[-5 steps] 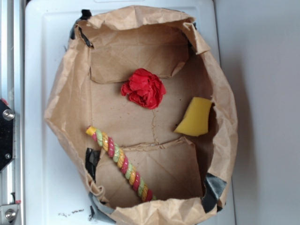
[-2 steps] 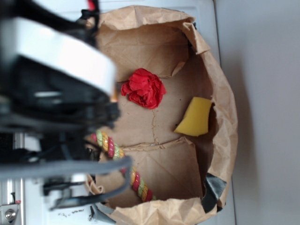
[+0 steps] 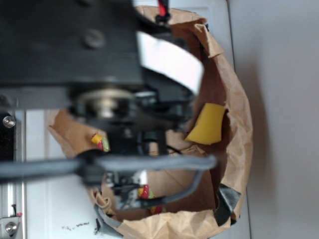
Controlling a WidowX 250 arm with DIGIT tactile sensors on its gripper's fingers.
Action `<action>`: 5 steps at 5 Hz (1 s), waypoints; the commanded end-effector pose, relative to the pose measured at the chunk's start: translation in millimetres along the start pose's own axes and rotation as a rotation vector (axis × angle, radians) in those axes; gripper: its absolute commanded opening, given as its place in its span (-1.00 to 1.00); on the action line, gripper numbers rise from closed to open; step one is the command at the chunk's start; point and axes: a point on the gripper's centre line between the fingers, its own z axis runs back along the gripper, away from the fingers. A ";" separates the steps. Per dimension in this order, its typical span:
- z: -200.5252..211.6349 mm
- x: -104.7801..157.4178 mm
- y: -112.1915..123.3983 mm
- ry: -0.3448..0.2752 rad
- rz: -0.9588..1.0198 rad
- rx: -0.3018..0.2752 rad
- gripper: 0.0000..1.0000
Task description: Grab the green sponge.
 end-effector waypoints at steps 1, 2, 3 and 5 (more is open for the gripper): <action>-3.5 25.5 8.1 -0.093 0.018 0.031 1.00; -11.6 29.0 9.1 -0.165 0.029 0.016 1.00; -13.1 34.8 10.4 -0.241 0.057 -0.012 1.00; -18.1 47.4 12.7 -0.223 0.083 0.017 1.00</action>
